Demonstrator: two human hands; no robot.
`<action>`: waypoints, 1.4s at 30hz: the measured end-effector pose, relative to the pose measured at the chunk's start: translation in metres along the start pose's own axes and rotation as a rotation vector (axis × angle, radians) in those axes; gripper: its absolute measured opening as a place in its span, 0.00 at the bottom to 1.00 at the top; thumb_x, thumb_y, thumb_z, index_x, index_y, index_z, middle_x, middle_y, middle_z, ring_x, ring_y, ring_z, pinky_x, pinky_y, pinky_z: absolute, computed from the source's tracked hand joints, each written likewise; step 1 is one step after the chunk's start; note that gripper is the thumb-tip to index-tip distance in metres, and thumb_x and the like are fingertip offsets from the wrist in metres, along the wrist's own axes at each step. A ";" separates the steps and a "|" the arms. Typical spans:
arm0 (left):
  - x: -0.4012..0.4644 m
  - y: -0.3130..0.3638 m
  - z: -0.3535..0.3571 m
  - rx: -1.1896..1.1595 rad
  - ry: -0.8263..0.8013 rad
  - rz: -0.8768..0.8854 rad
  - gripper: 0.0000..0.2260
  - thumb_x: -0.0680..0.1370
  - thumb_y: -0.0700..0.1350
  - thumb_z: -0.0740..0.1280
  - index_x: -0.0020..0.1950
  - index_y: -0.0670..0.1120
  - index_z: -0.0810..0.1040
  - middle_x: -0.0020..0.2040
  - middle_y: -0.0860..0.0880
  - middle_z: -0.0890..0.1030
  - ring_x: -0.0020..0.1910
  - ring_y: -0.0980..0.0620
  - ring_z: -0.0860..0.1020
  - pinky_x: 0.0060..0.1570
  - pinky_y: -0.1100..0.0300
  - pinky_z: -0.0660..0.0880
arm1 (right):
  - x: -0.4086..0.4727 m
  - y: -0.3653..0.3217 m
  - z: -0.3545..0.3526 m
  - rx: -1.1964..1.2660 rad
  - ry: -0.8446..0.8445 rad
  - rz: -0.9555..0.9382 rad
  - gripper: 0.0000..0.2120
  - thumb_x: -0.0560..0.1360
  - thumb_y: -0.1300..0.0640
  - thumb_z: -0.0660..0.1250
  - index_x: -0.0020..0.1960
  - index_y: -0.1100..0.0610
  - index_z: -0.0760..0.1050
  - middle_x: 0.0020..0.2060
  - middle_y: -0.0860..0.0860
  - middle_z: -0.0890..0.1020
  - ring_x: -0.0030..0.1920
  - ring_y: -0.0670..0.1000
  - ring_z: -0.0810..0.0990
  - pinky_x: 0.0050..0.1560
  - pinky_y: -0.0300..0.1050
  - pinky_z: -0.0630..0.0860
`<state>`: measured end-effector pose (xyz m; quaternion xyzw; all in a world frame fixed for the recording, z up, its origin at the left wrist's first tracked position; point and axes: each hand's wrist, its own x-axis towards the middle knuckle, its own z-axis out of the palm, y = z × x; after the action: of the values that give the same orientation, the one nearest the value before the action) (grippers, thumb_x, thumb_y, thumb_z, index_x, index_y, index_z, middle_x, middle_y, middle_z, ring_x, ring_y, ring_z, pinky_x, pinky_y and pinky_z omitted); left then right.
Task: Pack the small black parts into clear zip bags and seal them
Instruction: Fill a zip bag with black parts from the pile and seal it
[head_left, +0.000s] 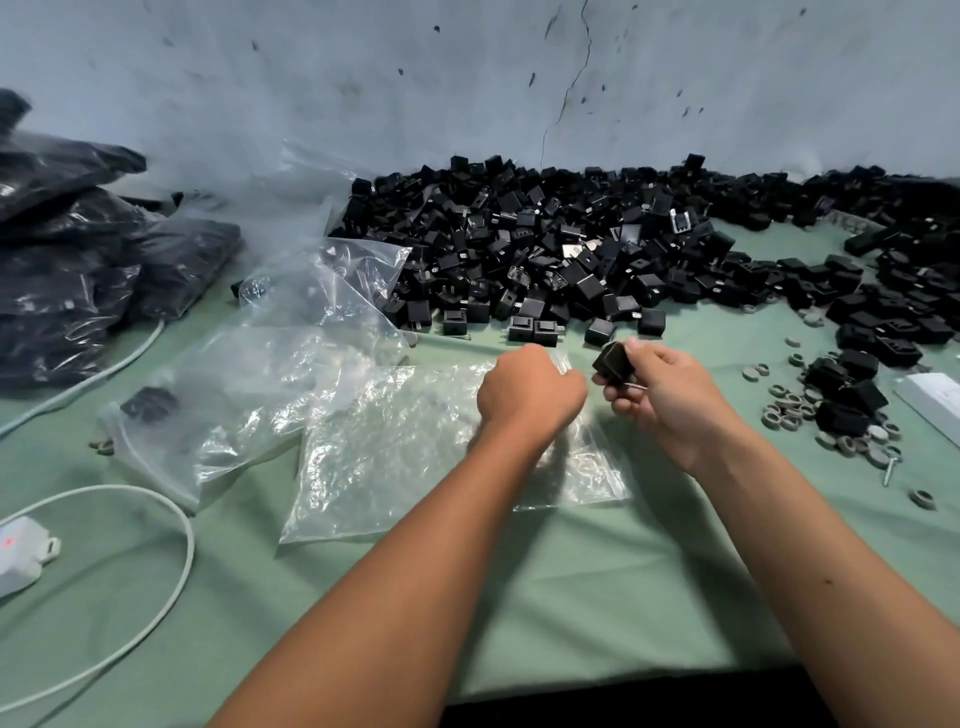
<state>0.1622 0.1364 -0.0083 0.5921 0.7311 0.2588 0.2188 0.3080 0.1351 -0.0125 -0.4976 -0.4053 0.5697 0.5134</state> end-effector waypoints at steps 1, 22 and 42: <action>-0.001 0.004 0.003 0.057 0.003 0.025 0.15 0.76 0.54 0.67 0.36 0.48 0.69 0.38 0.49 0.75 0.37 0.46 0.75 0.33 0.58 0.65 | 0.001 -0.001 -0.002 0.005 0.033 -0.023 0.12 0.87 0.57 0.57 0.54 0.60 0.78 0.38 0.61 0.82 0.30 0.49 0.76 0.27 0.35 0.71; 0.013 -0.007 -0.010 -0.204 -0.291 0.016 0.08 0.77 0.33 0.59 0.43 0.42 0.76 0.38 0.43 0.76 0.39 0.44 0.73 0.39 0.56 0.69 | -0.009 -0.004 0.019 0.052 -0.167 0.123 0.04 0.83 0.65 0.63 0.54 0.64 0.77 0.44 0.60 0.83 0.43 0.59 0.86 0.47 0.55 0.86; 0.014 -0.043 -0.027 -0.563 -0.452 -0.033 0.11 0.75 0.36 0.63 0.33 0.46 0.72 0.33 0.47 0.71 0.33 0.49 0.70 0.30 0.60 0.65 | -0.002 0.009 0.025 -0.813 -0.124 -0.151 0.10 0.77 0.52 0.74 0.38 0.54 0.84 0.25 0.43 0.78 0.28 0.41 0.73 0.36 0.41 0.70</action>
<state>0.1102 0.1396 -0.0157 0.5389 0.5738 0.3090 0.5337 0.2815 0.1330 -0.0161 -0.5934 -0.6627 0.3529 0.2901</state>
